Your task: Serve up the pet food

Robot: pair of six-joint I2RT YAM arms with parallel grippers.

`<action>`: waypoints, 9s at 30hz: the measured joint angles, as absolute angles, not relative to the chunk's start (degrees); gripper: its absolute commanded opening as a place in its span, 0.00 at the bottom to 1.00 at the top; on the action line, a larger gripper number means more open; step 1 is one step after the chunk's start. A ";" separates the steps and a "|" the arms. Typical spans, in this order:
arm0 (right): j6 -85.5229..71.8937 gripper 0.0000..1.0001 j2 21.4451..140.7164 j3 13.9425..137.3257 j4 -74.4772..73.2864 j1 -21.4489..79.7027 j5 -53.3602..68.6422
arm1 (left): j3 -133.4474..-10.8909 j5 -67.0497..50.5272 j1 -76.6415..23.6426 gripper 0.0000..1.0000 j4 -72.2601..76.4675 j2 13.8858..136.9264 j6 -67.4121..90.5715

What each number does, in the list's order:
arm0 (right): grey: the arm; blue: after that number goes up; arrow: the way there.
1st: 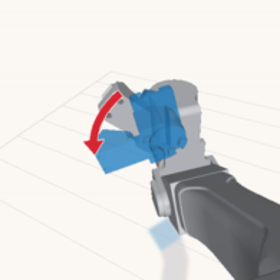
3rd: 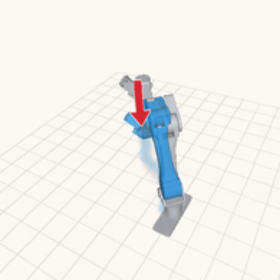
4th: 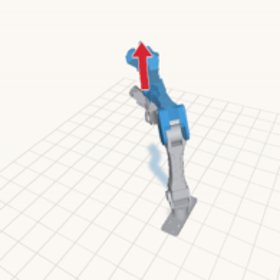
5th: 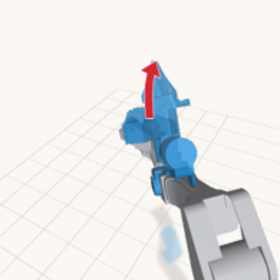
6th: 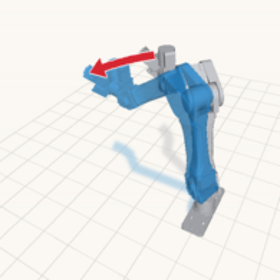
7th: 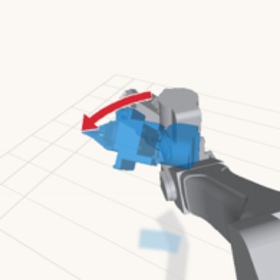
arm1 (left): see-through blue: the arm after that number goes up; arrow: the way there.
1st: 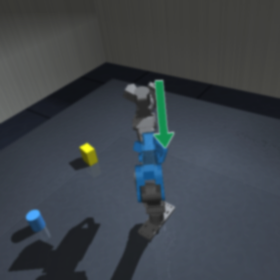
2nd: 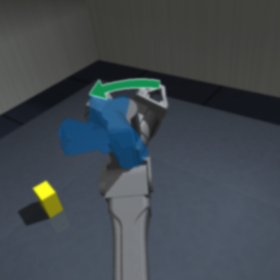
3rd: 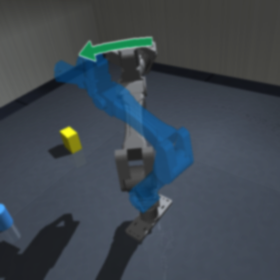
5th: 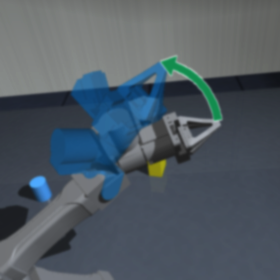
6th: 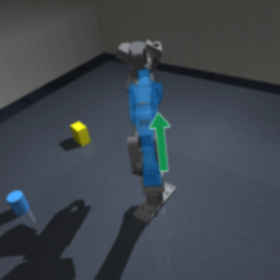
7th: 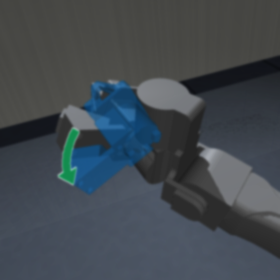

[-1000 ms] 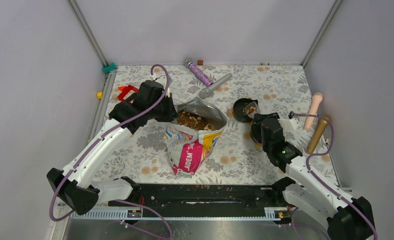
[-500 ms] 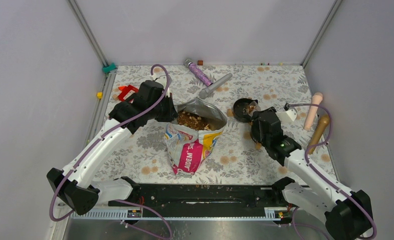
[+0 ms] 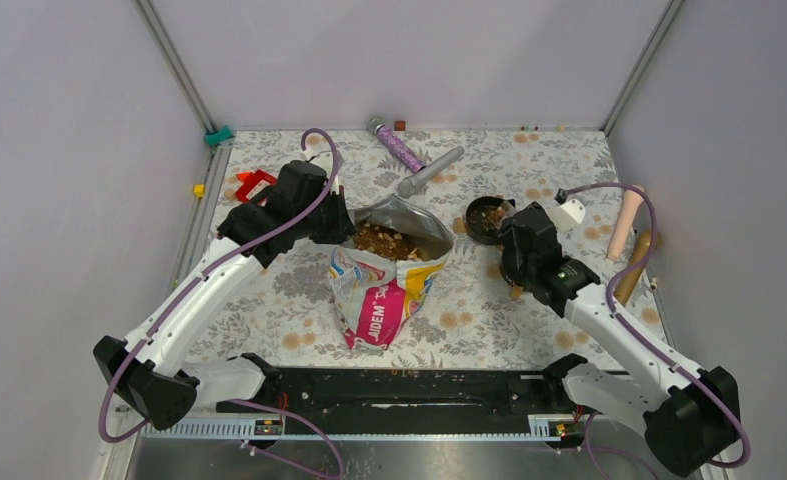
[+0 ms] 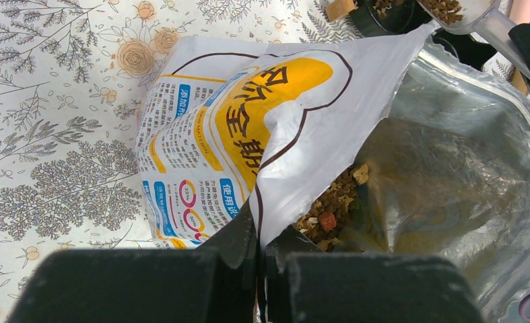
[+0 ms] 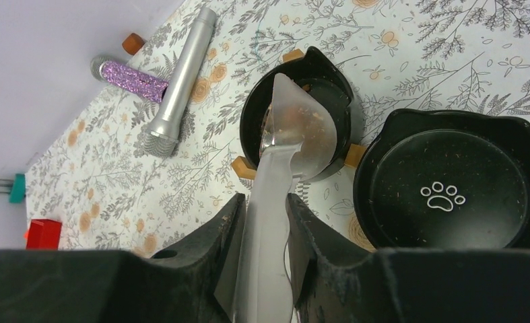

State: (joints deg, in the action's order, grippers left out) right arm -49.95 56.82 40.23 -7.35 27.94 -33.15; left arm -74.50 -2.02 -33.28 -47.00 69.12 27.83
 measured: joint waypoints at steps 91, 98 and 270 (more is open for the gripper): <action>-29.41 0.00 91.24 100.57 -66.70 37.85 3.75 | -75.75 -4.25 -33.85 0.00 -45.76 72.86 27.22; -32.29 0.00 94.85 92.60 -57.45 37.74 8.88 | -75.75 -4.82 -33.98 0.00 -45.36 73.32 27.24; -79.40 0.00 37.26 25.34 10.09 5.28 2.98 | -75.75 -1.50 -35.35 0.00 -47.35 73.21 25.32</action>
State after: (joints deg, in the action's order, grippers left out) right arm -79.40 37.26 25.34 10.09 5.28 2.98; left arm -75.75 -1.50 -35.35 -47.35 73.21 25.32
